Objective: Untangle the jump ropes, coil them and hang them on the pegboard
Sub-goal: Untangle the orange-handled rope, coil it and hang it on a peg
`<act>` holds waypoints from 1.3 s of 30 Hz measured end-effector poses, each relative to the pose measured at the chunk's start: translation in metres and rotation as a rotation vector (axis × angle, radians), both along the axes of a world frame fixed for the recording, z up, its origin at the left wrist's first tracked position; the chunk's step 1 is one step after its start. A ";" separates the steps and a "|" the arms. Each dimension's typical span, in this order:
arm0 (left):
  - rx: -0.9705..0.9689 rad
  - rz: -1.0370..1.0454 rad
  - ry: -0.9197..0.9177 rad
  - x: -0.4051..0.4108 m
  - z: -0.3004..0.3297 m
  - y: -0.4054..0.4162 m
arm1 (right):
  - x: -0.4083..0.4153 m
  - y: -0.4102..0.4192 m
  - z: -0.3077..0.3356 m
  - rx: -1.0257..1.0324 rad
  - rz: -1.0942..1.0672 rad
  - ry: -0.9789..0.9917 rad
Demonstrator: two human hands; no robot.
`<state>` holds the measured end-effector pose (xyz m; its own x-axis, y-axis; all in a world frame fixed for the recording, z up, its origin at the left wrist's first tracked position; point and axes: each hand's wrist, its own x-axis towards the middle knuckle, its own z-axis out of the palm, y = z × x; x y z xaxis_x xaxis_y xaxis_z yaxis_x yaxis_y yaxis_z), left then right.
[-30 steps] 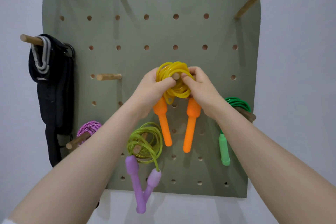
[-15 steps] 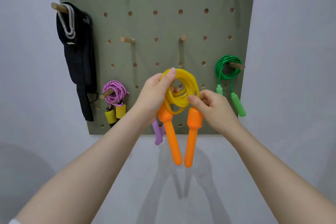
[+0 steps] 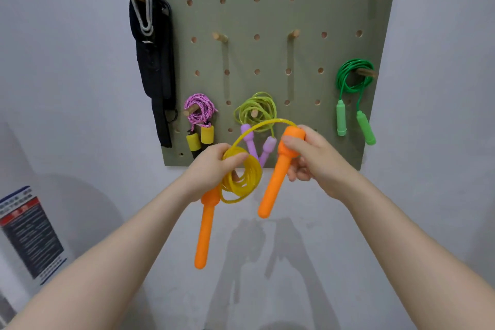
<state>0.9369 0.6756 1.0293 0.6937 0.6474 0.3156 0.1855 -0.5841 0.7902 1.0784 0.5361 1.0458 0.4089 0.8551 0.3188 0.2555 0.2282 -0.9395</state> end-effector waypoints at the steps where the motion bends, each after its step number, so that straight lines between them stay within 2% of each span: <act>1: -0.013 -0.044 0.035 -0.002 0.000 0.000 | -0.005 0.002 0.004 0.030 0.042 0.014; 4: -0.053 -0.153 0.223 -0.007 -0.001 0.005 | -0.017 0.010 0.012 0.097 0.083 -0.008; 7: -0.111 -0.220 0.387 -0.011 0.000 0.007 | -0.020 0.015 0.012 0.146 0.063 -0.127; 11: -0.342 -0.250 0.276 -0.017 -0.001 0.010 | -0.023 0.018 0.005 0.206 0.134 -0.362; 13: -0.332 -0.199 0.253 -0.022 -0.004 0.015 | -0.025 0.018 -0.001 0.217 0.178 -0.458; 15: -0.276 -0.116 0.230 -0.025 -0.005 0.018 | -0.024 0.019 -0.010 0.238 0.168 -0.642; 17: -0.231 -0.071 0.193 -0.023 -0.005 0.017 | -0.021 0.027 -0.026 0.243 0.046 -0.963; 19: -0.123 -0.020 0.181 -0.018 -0.004 0.011 | -0.017 0.039 -0.044 0.044 -0.136 -1.199; 20: -0.055 0.010 0.190 -0.015 -0.004 0.009 | -0.015 0.045 -0.054 -0.120 -0.167 -1.206; 21: -0.012 0.029 0.198 -0.013 -0.005 0.007 | -0.016 0.046 -0.060 -0.265 -0.098 -1.098; 22: -0.010 0.029 0.210 -0.011 -0.007 0.007 | -0.015 0.048 -0.065 -0.331 0.046 -0.865; 24: -0.097 0.001 0.213 -0.011 -0.009 0.008 | -0.014 0.050 -0.070 -0.276 0.308 -0.290; 25: -0.142 -0.015 0.199 -0.011 -0.010 0.008 | -0.013 0.051 -0.068 -0.239 0.364 -0.089; 26: -0.176 -0.034 0.178 -0.011 -0.010 0.008 | -0.011 0.052 -0.066 -0.199 0.380 0.027; 27: -0.205 -0.060 0.150 -0.010 -0.008 0.006 | -0.010 0.051 -0.063 -0.170 0.371 0.054; 30: -0.268 -0.150 0.090 -0.007 -0.001 0.000 | -0.003 0.051 -0.053 -0.131 0.410 -0.014; 32: -0.189 -0.156 0.122 -0.005 0.003 -0.002 | 0.005 0.047 -0.049 -0.142 0.431 -0.076; 34: -0.069 -0.123 0.181 -0.003 0.005 -0.004 | 0.011 0.044 -0.044 -0.134 0.342 -0.178; 36: 0.049 -0.059 0.259 0.003 0.004 -0.008 | 0.015 0.041 -0.040 -0.113 0.178 -0.429; 39: 0.232 0.010 0.375 0.013 -0.003 -0.014 | 0.010 0.038 -0.038 -0.250 0.045 -0.834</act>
<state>0.9503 0.6613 1.0262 0.7821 0.5963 0.1808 0.4411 -0.7348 0.5153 1.0882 0.5742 1.0079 0.0896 0.9496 0.3004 0.8781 0.0670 -0.4738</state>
